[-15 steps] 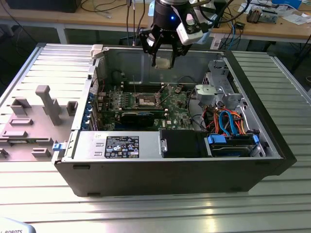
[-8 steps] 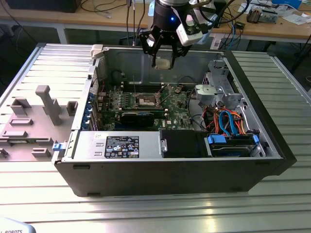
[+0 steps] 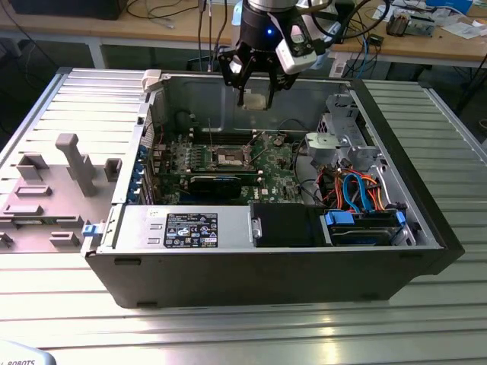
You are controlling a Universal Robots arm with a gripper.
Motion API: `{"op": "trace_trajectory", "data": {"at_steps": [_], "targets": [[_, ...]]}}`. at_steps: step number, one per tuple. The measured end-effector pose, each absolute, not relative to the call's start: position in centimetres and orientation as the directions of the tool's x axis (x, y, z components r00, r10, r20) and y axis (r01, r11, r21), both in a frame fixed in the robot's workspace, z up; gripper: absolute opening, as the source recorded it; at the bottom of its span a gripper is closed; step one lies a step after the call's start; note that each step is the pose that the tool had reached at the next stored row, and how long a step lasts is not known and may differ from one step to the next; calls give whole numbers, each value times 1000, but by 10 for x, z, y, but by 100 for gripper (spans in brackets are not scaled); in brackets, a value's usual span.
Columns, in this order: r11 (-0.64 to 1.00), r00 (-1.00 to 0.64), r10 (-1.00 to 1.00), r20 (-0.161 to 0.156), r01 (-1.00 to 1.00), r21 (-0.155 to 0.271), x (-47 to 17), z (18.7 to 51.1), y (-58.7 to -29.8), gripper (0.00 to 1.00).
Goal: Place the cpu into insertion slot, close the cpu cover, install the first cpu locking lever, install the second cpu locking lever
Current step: 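Place the cpu into insertion slot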
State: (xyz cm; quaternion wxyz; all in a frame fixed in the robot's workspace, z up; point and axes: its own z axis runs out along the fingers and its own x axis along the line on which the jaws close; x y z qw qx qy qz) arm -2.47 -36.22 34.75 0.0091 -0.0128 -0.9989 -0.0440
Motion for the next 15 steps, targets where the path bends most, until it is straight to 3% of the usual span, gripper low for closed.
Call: {"op": "trace_trajectory", "data": {"at_steps": [15], "targets": [[996,-1000,25,19,26,88,-25,343,-362,55]]}}
